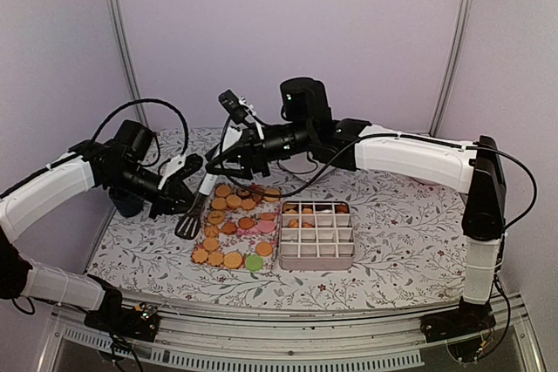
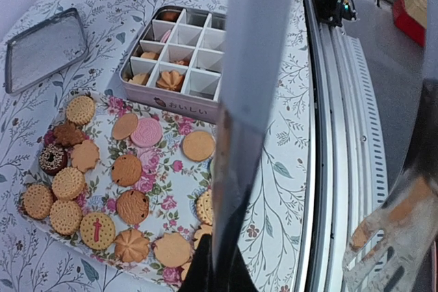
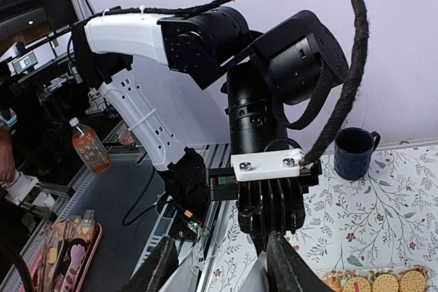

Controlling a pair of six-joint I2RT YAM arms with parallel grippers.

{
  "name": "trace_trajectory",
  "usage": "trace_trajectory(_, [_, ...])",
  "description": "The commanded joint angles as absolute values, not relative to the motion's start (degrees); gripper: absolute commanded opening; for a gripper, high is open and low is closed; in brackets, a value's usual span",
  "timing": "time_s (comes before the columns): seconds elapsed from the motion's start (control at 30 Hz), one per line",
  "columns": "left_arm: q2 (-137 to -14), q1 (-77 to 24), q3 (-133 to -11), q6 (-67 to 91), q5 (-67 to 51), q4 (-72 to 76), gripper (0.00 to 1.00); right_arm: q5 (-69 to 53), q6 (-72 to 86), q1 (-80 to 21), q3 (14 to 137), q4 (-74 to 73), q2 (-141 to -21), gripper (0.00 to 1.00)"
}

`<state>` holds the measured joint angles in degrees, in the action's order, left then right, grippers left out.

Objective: Pack the cookies
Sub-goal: Pass from the left arm to the right

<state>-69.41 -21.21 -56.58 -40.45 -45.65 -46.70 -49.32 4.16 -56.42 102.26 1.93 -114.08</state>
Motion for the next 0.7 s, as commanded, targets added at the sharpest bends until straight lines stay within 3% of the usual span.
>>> trace_trajectory(0.0, [-69.6,-21.7,-58.9,-40.6,-46.6,-46.6,0.0,-49.2,1.2,-58.1,104.3,-4.2,-116.0,0.43])
trace_trajectory(0.23, [-69.5,-21.7,-58.6,-40.0,-44.8,-45.8,0.01,-45.1,-0.9,-57.8,103.9,-6.3,-114.8,0.42])
trace_trajectory(0.37, [-69.1,-21.6,-57.6,-37.1,-38.9,-42.8,0.31,-42.1,-0.3,-56.9,103.4,-6.2,-114.0,0.43])
trace_trajectory(0.53, [-68.1,-19.4,-56.0,-35.5,-32.9,-40.4,0.48,-38.7,1.6,-55.9,100.2,-4.8,-111.6,0.43])
trace_trajectory(0.67, [-68.1,-14.9,-55.3,-34.0,-31.9,-39.2,0.5,-35.7,1.9,-54.7,97.3,-4.0,-109.9,0.43])
